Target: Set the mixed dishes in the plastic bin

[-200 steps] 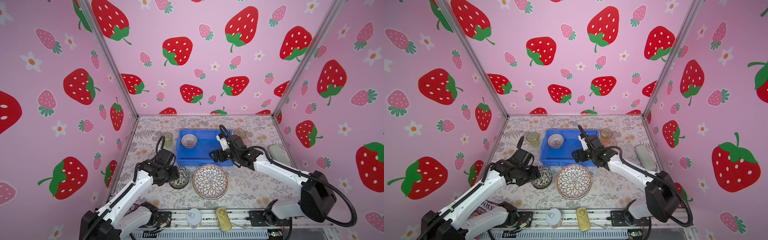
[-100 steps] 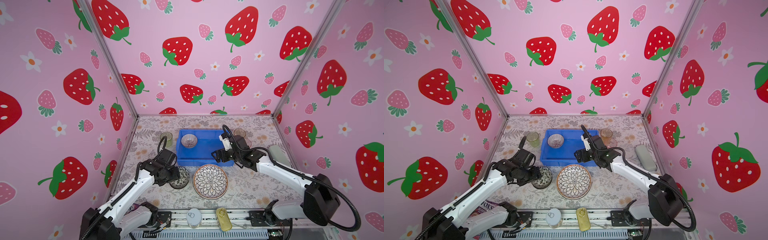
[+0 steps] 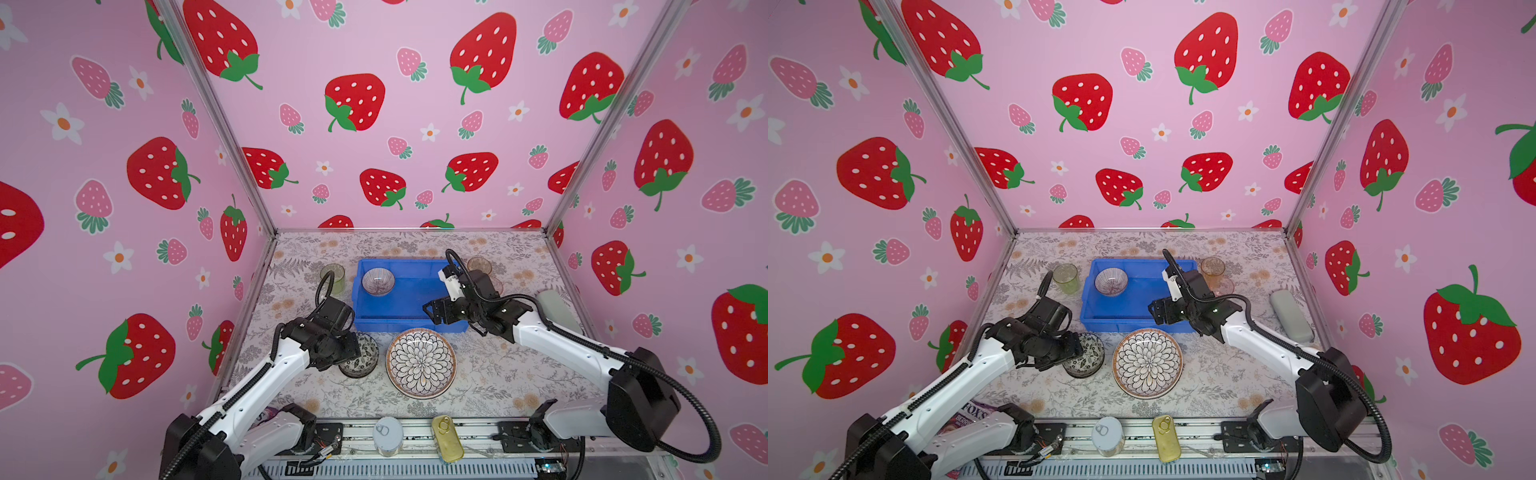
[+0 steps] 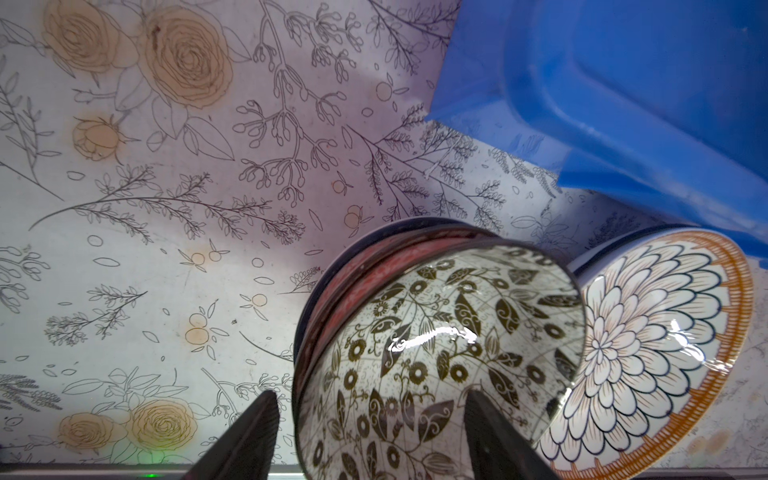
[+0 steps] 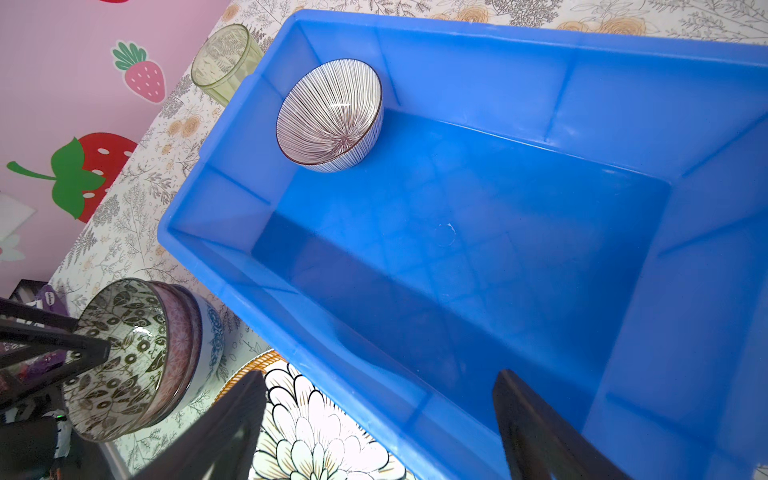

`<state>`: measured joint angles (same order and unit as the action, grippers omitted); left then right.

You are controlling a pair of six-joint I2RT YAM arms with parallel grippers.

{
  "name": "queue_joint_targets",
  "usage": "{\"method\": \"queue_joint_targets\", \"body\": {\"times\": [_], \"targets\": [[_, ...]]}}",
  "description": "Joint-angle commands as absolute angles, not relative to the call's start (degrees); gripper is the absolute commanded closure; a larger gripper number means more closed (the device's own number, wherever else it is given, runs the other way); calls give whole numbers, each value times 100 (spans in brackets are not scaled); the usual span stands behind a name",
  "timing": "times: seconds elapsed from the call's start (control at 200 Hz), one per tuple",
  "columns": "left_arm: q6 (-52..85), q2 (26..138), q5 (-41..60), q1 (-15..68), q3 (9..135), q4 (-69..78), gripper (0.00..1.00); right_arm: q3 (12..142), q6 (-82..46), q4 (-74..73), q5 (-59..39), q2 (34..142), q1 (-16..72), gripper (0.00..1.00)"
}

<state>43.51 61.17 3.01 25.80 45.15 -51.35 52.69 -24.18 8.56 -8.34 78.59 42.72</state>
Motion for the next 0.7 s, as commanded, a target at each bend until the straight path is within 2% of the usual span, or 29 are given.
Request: {"method": "queue_joint_targets", "body": {"times": [0.0, 0.695], "targets": [[4324, 6162, 183, 2606, 4709, -5133, 27, 5194, -2404, 774, -886, 7904, 4245, 12], [4304, 6106, 101, 2656, 4942, -5366, 34, 5133, -2443, 707, -940, 7900, 4228, 13]]}}
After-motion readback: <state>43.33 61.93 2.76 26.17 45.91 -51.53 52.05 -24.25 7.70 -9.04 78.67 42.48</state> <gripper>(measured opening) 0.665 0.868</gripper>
